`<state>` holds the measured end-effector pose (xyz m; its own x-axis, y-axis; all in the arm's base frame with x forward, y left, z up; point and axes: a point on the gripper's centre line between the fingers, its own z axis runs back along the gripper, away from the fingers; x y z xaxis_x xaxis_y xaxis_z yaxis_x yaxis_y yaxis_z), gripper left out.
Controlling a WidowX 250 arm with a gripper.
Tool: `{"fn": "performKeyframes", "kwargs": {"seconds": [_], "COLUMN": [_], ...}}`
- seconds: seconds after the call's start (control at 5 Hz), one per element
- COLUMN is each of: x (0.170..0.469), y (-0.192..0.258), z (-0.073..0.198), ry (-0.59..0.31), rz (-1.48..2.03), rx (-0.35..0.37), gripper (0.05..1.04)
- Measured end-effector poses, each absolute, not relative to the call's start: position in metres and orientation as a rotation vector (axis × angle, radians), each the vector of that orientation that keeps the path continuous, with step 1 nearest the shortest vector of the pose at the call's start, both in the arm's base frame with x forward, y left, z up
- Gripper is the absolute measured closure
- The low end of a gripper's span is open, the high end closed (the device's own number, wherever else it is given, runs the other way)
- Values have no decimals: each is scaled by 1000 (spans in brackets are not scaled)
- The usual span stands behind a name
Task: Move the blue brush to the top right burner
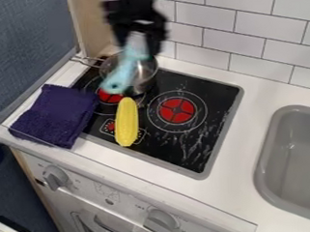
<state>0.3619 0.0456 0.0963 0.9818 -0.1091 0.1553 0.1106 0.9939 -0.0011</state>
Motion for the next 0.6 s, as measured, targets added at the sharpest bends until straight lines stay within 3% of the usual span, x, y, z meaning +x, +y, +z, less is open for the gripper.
{"fn": "performKeyframes", "kwargs": {"seconds": [0.4, 0.6], "x": [421, 429], "y": [-29, -27], "z": [56, 43], "ry": [-93, -78], "rz": [-77, -51], "rx": [-30, -8], "gripper": [302, 302]}}
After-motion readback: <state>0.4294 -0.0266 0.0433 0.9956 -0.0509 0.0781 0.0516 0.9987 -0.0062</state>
